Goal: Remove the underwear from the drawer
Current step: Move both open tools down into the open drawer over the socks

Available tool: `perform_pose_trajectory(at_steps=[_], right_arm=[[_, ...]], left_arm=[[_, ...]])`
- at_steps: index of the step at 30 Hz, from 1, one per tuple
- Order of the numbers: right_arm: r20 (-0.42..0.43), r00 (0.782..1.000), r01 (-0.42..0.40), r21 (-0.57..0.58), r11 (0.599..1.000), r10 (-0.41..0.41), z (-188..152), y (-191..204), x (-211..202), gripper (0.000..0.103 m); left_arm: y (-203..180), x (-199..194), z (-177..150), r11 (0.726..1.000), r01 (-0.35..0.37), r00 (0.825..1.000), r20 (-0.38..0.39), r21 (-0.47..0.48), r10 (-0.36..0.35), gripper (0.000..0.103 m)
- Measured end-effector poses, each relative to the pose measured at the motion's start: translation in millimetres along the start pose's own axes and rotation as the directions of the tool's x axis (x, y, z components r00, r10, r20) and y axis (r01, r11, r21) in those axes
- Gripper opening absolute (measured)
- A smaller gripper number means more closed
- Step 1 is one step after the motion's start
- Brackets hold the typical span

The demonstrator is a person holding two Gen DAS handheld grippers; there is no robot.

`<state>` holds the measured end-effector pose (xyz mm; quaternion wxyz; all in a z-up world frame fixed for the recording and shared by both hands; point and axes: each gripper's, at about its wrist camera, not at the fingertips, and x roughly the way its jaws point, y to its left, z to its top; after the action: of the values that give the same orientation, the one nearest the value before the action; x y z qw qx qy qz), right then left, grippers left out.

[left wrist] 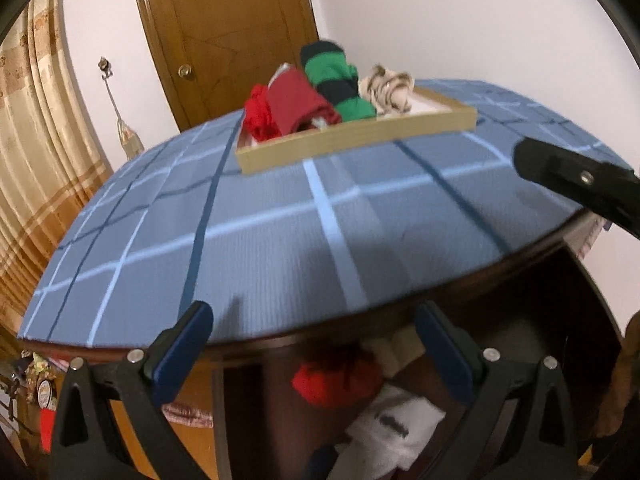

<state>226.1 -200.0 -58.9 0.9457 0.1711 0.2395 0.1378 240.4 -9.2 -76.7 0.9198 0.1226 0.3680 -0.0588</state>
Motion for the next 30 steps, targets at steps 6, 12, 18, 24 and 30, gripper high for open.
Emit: perform_pose_trajectory(at_steps=[6,12,18,24,30], right_arm=[[-0.105,0.994,0.011,-0.014,1.0,-0.013,-29,0,-2,0.074],[-0.3,0.954,-0.013,-0.027,1.0,0.004,-55,2,17,0.074],[-0.539,0.841,-0.102,-0.073,0.992,0.046,-88,18,48,0.074],[-0.723,0.691,-0.132,-0.092,0.987,0.025,-130,34,86,0.073],[-0.786,0.616,-0.205,-0.228,0.952,-0.056,-151,59,110,0.073]], left_arm=[[2,9,-29,1.0,0.004,0.996,-0.089,0.002,-0.004,0.102],[9,17,-62,0.999,-0.009,0.981,-0.195,0.038,0.016,0.102],[25,21,-92,0.999,-0.014,0.961,-0.276,0.052,0.028,0.102],[29,19,-105,0.997,0.0,0.953,-0.303,0.072,0.022,0.102],[32,10,-105,0.993,0.02,0.952,-0.304,0.12,0.017,0.102]])
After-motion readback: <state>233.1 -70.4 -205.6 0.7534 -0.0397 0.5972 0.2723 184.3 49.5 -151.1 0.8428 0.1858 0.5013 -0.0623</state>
